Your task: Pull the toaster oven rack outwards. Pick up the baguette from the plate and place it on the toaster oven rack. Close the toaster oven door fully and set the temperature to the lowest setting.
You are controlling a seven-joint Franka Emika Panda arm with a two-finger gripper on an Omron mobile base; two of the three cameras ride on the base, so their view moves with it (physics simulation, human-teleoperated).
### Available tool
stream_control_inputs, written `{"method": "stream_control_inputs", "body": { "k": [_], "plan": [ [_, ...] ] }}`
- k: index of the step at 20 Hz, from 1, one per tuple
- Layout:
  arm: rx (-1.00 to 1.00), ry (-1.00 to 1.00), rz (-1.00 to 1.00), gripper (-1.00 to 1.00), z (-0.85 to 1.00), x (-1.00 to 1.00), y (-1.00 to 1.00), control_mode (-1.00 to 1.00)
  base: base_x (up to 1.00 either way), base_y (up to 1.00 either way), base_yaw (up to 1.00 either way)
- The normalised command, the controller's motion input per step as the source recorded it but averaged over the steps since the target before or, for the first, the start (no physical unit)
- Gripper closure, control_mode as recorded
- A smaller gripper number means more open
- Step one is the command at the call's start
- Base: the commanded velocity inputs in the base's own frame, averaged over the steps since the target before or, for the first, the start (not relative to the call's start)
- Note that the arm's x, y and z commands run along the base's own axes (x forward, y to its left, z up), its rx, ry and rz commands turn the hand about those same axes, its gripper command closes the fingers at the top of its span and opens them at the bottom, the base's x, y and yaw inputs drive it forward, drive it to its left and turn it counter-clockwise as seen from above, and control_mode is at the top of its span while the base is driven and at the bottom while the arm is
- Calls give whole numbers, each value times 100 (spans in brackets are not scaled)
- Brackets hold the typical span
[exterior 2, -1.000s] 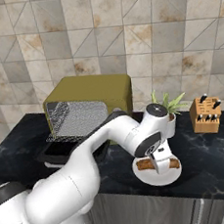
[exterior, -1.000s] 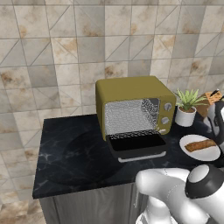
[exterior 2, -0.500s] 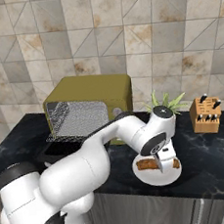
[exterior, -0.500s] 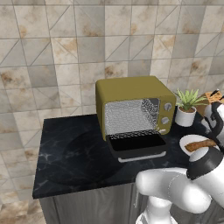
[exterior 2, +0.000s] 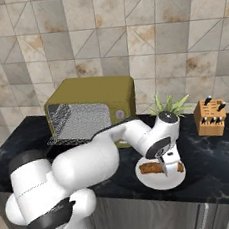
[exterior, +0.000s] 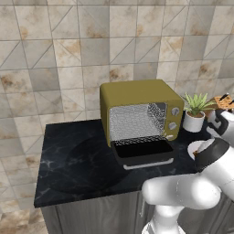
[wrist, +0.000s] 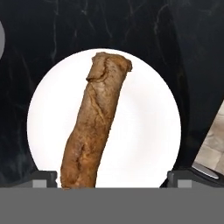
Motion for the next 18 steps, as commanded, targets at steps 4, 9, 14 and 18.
{"method": "stream_control_inputs", "body": {
  "k": [4, 9, 14, 18],
  "plan": [
    [0, 0, 0, -100, -22, 21, 0, -100, 0, 0, 0],
    [0, 0, 0, -100, -20, 20, 0, -100, 0, 0, 0],
    [0, 0, 0, -100, -29, 4, -9, -100, 0, 0, 0],
    [0, 0, 0, -100, -24, 1, -9, -100, 0, 0, 0]
  ]
}}
